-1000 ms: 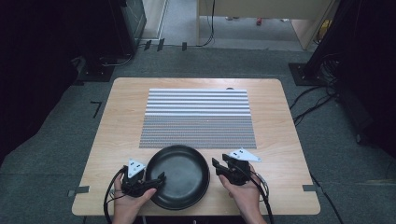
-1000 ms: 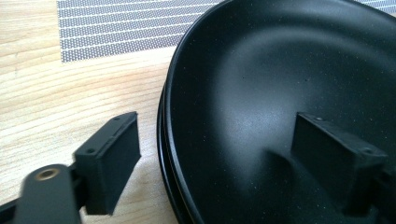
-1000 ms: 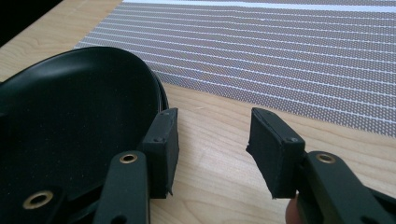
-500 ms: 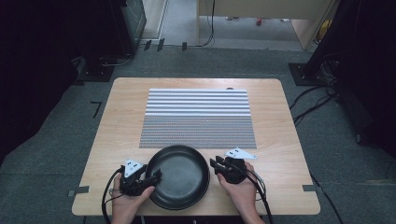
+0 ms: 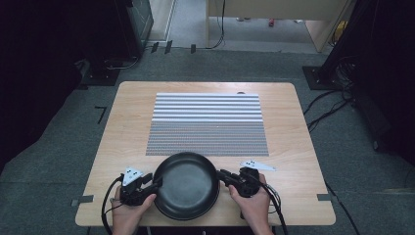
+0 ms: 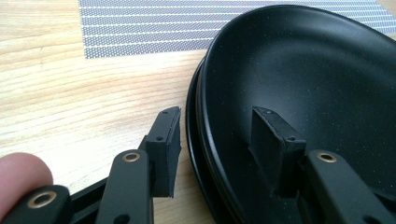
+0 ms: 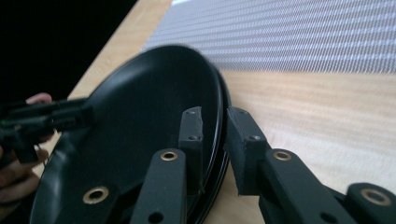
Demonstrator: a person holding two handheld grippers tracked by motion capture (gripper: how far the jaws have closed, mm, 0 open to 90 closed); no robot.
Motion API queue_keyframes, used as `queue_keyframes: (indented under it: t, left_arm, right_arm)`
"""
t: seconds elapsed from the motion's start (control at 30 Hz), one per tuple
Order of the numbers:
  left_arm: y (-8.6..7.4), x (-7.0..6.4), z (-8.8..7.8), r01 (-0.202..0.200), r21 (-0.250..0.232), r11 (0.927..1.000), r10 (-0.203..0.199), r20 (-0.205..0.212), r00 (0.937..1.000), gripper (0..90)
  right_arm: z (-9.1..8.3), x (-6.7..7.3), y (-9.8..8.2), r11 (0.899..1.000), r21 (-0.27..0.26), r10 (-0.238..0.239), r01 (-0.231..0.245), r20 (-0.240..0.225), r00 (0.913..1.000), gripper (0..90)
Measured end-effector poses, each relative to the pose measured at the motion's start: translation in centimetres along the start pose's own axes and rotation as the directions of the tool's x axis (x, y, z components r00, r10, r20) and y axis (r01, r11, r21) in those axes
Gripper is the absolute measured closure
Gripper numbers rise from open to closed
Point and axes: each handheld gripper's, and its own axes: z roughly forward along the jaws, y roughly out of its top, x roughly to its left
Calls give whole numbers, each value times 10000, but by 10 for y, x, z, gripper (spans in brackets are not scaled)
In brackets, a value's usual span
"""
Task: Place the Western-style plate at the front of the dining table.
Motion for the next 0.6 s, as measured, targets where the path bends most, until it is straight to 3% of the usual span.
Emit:
queue_keyframes:
  t: [0.23,0.4,0.5,0.6]
  left_arm:
    - [-2,3,-2,277,140,9995,-282,358,9990,539]
    - [-4,4,-3,480,266,9985,-497,676,9965,547]
    - [-4,9,-2,884,327,9955,-911,946,9913,552]
    - [-5,10,-2,973,301,9948,-998,973,9902,554]
  right_arm:
    - [2,5,-4,9990,394,190,-203,326,9993,828]
    - [1,6,-5,9983,381,424,-440,419,9982,841]
    - [2,5,-5,9970,355,672,-684,313,9972,847]
    - [4,6,-6,9967,179,784,-791,368,9962,851]
